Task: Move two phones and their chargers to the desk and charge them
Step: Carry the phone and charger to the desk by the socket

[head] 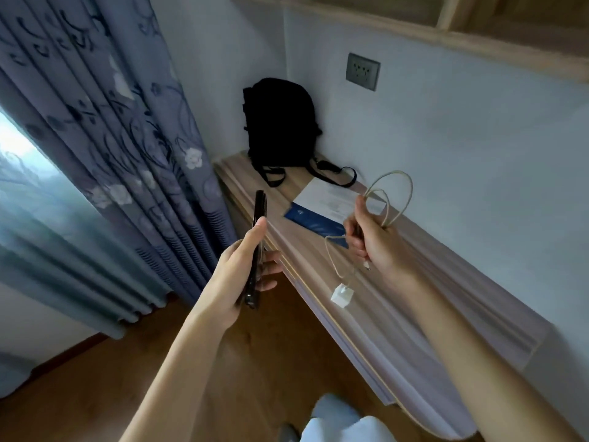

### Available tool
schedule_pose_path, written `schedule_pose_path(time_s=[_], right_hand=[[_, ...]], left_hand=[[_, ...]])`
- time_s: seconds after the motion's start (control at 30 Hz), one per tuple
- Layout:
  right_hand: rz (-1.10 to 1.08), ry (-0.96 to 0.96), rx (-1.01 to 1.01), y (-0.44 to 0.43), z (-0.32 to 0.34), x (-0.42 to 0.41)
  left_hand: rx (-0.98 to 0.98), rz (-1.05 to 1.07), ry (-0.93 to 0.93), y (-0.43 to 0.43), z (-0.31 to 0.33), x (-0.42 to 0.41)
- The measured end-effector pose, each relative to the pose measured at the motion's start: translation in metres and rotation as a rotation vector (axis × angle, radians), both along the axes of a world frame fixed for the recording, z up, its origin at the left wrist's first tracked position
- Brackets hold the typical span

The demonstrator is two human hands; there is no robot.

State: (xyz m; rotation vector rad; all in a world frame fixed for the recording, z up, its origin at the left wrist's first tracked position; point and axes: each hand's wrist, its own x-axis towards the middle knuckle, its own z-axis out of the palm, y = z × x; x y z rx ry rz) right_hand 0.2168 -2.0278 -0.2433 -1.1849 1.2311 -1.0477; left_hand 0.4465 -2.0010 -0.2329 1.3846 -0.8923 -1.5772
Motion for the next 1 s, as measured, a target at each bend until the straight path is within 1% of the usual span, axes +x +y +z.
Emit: schedule_pose_path(time_s=[0.27,0.37,0.47,0.57,0.67,0.77,0.83,1.0], right_hand=[[-0.058,0.004,0.040,-0.082,-0.016,0.017],[-0.122,-0.003,0.044,-0.116,-0.026,0.013],[-0.167,-0.054,0.096,-0.145,-0.034,0.007],[-0.218,-0.052,0.163,-0.169,-0.044,0.003],[-0.269,-0.039,0.186,-0.189,-0.060,0.001],[-0.390,-0.047,0.248,-0.202,-0.078,0.001],[-0.444,-0.027,0.277,-0.209,-0.090,0.003],[-0.432,0.058,0.342,-0.223,-0.125,0.008]], left_hand=[[0.078,-0.059,-0.027,-0.101,-0.021,0.006],[0.076,-0.091,-0.076,-0.141,-0.030,-0.002],[0.084,-0.118,-0.141,-0.181,-0.038,-0.013],[0.087,-0.164,-0.195,-0.217,-0.049,-0.024],[0.073,-0.218,-0.233,-0.247,-0.067,-0.035],[0.069,-0.258,-0.271,-0.267,-0.092,-0.044],[0.074,-0.268,-0.336,-0.279,-0.112,-0.048],[0.076,-0.294,-0.414,-0.305,-0.159,-0.056]])
